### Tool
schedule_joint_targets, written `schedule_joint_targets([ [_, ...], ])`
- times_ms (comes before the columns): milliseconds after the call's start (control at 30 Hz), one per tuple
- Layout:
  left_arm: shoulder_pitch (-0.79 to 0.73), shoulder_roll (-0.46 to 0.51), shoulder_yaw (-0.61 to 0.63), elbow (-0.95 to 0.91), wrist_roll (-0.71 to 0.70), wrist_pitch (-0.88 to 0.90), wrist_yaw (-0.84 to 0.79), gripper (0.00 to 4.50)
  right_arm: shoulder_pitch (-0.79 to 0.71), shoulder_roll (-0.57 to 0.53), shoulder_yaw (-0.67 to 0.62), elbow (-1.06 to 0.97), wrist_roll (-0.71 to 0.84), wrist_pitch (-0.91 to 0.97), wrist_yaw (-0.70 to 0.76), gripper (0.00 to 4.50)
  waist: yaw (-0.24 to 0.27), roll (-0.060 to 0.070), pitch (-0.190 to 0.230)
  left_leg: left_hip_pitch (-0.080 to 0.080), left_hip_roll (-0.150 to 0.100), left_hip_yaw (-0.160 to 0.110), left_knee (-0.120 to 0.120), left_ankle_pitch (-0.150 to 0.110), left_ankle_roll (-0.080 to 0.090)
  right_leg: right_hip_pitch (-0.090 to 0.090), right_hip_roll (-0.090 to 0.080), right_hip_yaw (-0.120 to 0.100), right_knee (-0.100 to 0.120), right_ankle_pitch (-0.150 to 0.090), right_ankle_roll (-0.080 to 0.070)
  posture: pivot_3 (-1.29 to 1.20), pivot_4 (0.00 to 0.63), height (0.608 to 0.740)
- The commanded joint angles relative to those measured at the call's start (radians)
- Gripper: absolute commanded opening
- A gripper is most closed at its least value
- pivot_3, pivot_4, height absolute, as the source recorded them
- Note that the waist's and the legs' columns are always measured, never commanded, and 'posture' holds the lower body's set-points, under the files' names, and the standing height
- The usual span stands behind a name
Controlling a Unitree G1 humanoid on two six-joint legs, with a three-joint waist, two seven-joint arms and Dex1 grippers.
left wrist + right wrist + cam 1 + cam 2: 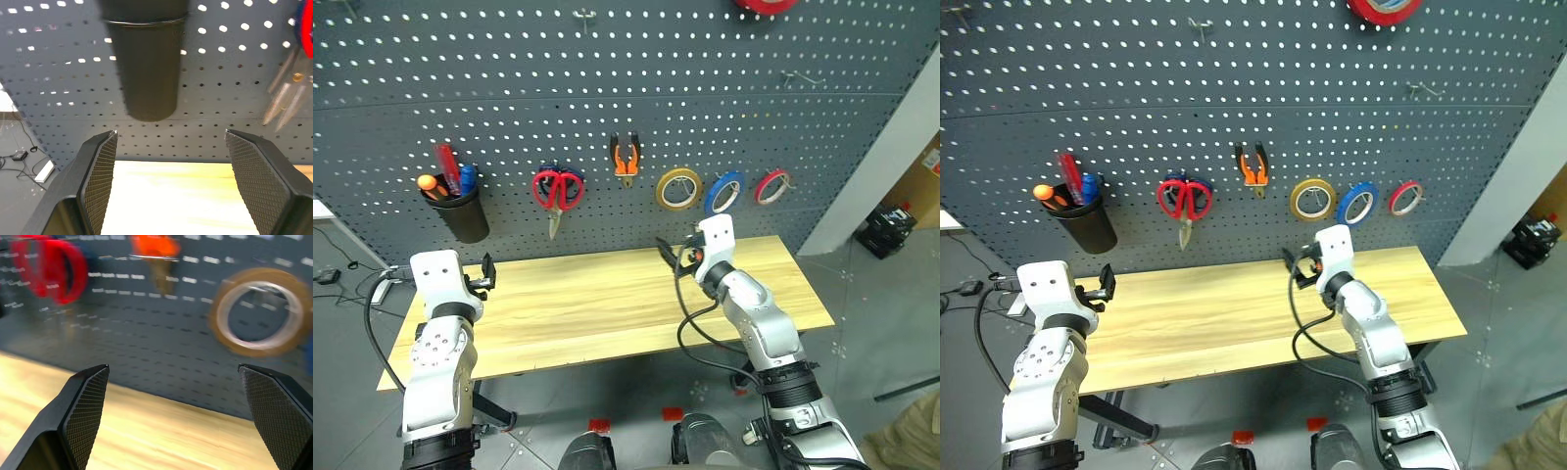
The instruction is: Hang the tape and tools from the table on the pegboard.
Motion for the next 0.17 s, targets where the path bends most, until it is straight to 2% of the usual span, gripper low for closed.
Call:
schedule_joint_targets([
  [33, 0.006, -0.001, 0.026, 0.019, 0.008, -0.045, 0.002, 3.69, -0.027, -0.032, -0.056, 0.110, -0.017, -0.115, -0.001, 4.50, 0.007, 0.001, -0.004, 0.000, 0.000, 0.000, 0.000, 0.000, 0.000, 0.000, 0.000, 0.000, 0.000, 0.000, 0.000, -0.17, 0.000, 0.740],
  [167, 0.014, -0.002, 0.027, 0.054, 0.032, -0.090, 0.014, 3.69, -0.048, -0.047, -0.066, 0.191, -0.028, -0.171, 0.011, 4.50, 0.015, 0.007, -0.009, 0.001, 0.000, 0.000, 0.000, 0.001, 0.001, 0.001, 0.000, 0.000, 0.001, 0.000, 0.000, -0.15, 0.000, 0.740],
])
